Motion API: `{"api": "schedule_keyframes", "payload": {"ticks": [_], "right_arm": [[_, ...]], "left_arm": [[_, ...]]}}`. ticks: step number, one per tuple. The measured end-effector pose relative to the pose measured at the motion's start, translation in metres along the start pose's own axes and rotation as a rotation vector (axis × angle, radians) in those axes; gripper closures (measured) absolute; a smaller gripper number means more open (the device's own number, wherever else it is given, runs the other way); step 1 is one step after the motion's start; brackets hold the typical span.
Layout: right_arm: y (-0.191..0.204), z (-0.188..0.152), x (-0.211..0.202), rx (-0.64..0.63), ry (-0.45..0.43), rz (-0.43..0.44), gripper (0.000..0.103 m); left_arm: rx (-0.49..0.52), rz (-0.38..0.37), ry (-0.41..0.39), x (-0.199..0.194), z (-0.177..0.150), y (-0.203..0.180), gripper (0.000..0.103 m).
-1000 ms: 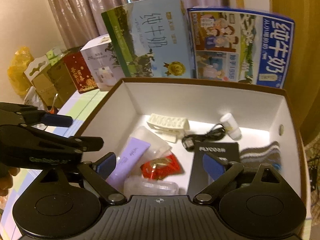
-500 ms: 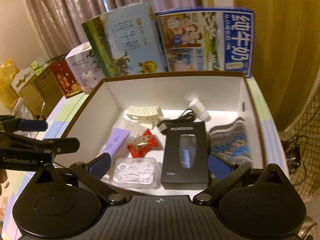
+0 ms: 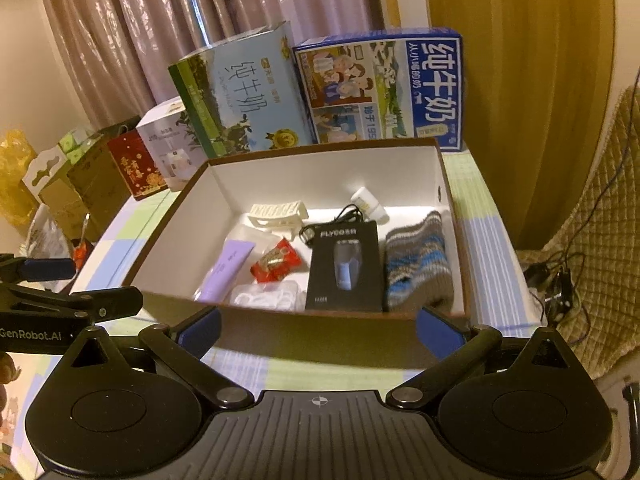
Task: Organize objects
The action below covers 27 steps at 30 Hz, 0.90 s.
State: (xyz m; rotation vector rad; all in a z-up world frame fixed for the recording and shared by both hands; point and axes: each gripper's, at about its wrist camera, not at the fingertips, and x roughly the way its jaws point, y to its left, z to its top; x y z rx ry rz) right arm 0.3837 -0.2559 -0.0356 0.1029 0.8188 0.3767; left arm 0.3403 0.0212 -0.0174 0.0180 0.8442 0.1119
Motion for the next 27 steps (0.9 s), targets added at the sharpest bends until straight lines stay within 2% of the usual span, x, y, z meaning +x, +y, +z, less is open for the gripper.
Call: {"api": "schedule_keyframes", "payload": {"ticks": [10, 18, 27], "right_arm": [[0.006, -0.038, -0.044, 0.000, 0.015, 0.025, 0.002], [0.013, -0.061, -0.069, 0.002, 0.025, 0.017, 0.002], [0.035, -0.090, -0.108, 0.015, -0.011, -0.031, 0.002]], "left_arm": [[-0.045, 0.014, -0.020, -0.047, -0.046, -0.007, 0.002], [-0.040, 0.025, -0.039, -0.081, -0.073, -0.011, 0.001], [-0.063, -0.020, -0.024, -0.113, -0.102, 0.001, 0.001]]}}
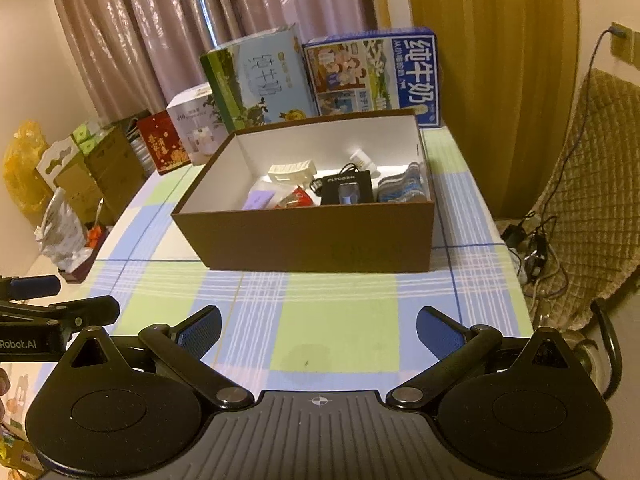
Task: Organize objects
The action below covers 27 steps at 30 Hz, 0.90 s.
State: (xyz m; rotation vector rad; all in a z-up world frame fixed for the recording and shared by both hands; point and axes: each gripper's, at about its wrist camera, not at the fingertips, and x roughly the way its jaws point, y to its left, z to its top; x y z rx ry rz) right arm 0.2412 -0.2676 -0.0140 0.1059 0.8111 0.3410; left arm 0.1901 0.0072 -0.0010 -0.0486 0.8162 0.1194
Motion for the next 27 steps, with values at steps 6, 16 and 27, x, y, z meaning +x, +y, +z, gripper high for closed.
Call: {"api": "schedule_keyframes", "payload": {"ticks": [6, 16, 27], "right_arm": [[0.021, -0.018, -0.026, 0.020, -0.010, -0.018, 0.002], [0.062, -0.049, -0.052, 0.002, -0.015, -0.027, 0.002], [0.083, -0.069, -0.068, -0.004, -0.017, -0.057, 0.002]], "left_arm": [[0.006, -0.021, 0.011, -0.026, -0.019, 0.013, 0.001], [0.019, -0.055, 0.020, -0.058, -0.051, 0.034, 0.001], [0.036, -0.091, -0.003, -0.081, -0.068, 0.045, 0.001]]}}
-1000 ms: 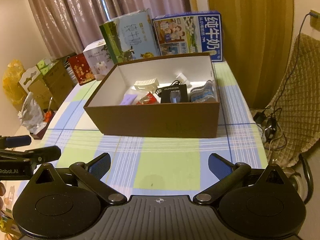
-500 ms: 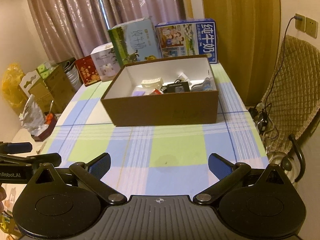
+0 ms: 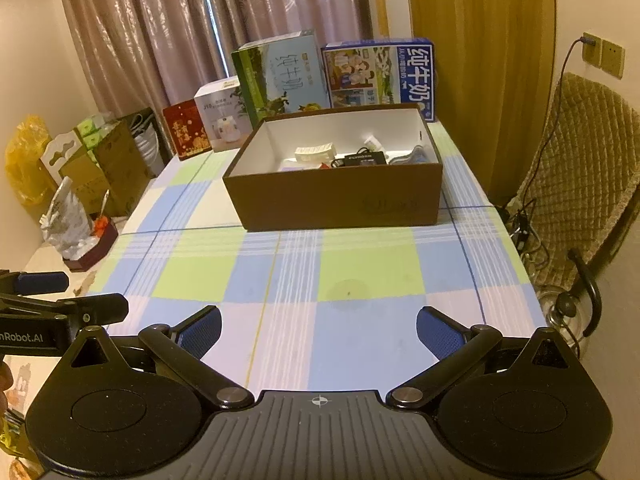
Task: Organize objects
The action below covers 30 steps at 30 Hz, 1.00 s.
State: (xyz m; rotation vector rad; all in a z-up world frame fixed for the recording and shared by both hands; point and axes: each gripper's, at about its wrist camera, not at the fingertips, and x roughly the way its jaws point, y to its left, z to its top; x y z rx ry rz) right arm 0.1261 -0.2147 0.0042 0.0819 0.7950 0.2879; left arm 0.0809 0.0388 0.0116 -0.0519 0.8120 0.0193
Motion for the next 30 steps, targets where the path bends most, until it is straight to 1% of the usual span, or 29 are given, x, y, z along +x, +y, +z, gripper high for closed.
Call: {"api": "schedule_keyframes", "payload": {"ticks": [13, 30], "right_arm": [[0.006, -0.008, -0.004, -0.013, 0.004, -0.004, 0.002], [0.000, -0.012, -0.011, -0.005, -0.001, -0.005, 0.002]], "left_arm": [[-0.002, -0.003, -0.005, -0.008, -0.006, 0.004, 0.001], [0.007, -0.013, -0.011, -0.014, -0.010, -0.004, 0.001]]}}
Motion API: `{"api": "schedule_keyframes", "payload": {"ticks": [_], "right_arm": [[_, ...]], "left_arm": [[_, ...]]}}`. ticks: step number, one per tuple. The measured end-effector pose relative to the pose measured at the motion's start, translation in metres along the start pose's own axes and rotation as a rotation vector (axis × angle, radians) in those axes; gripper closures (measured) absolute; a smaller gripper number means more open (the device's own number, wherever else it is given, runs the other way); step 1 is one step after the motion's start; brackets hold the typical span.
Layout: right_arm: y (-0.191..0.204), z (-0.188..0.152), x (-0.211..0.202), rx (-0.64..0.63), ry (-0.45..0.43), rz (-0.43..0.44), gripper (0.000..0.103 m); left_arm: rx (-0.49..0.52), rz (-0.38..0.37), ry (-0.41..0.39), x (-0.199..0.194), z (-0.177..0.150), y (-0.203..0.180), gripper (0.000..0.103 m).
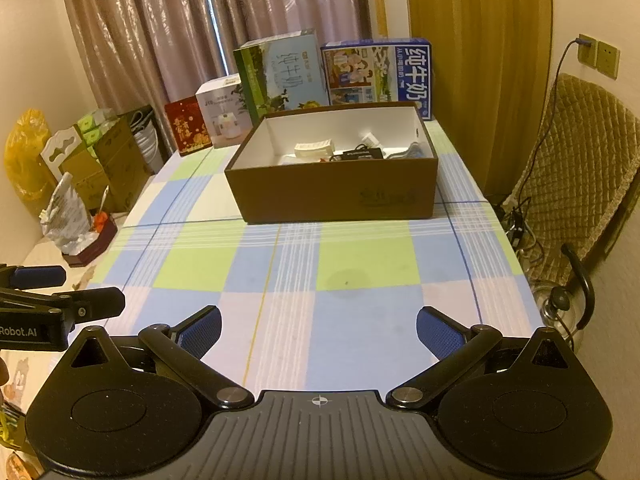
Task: Organize objects
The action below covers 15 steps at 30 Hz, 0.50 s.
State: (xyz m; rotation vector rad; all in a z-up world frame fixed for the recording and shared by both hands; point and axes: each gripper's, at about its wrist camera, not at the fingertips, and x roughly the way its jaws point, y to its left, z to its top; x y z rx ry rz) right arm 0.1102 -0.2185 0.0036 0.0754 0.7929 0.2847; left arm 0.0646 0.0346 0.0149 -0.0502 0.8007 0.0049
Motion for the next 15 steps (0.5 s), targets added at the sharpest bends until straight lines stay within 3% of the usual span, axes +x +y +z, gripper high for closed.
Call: {"api": "schedule_keyframes", "payload": {"ticks": [15], "right_arm": [[0.0006, 0.0015, 0.0000, 0.004, -0.001, -0.004, 0.002]], "left_arm": [[0.004, -0.005, -0.001, 0.0034, 0.0037, 0.0002, 0.001]]}}
